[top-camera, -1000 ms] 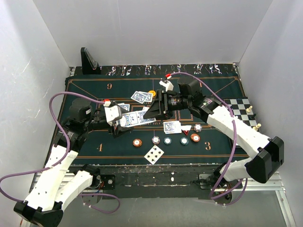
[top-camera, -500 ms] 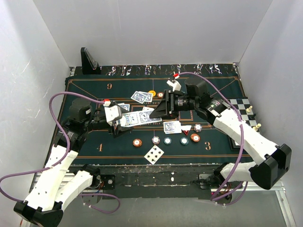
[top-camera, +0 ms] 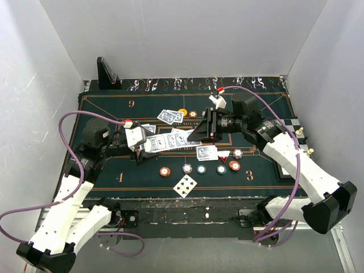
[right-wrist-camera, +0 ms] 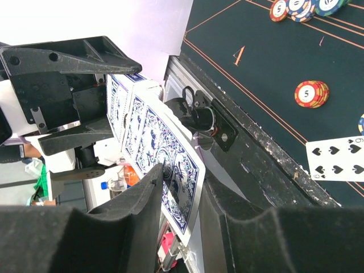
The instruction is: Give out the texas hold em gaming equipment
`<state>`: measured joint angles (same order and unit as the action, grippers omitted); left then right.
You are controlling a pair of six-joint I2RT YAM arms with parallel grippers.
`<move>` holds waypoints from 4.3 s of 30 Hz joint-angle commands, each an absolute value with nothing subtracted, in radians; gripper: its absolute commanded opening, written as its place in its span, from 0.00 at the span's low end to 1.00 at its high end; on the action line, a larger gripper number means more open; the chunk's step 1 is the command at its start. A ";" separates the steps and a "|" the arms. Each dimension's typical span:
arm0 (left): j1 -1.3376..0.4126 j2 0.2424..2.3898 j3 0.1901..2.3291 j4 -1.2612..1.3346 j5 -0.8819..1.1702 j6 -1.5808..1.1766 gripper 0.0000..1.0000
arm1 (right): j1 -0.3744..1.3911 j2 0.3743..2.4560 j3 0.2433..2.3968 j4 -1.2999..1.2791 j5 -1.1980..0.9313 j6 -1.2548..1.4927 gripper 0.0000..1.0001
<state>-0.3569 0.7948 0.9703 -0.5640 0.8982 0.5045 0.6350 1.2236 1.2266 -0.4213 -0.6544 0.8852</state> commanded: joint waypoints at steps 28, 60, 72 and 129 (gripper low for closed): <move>-0.353 0.753 0.914 -0.439 0.870 0.448 0.00 | 0.586 1.177 1.413 -0.578 -0.716 0.769 0.28; -0.353 0.733 0.916 -0.460 0.862 0.452 0.00 | 0.446 1.308 1.787 -0.831 -0.484 0.549 0.01; -0.353 0.723 0.939 -0.486 0.868 0.443 0.00 | 0.480 1.724 1.853 -0.851 0.096 0.353 0.01; -0.353 0.687 0.953 -0.535 0.865 0.457 0.00 | 0.931 2.234 1.907 -0.770 0.414 0.210 0.65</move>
<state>-0.3569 0.7029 0.9195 -0.5316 0.8604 0.4526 0.9199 2.3280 1.9472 -0.7963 0.5705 0.1585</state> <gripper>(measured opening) 0.629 0.644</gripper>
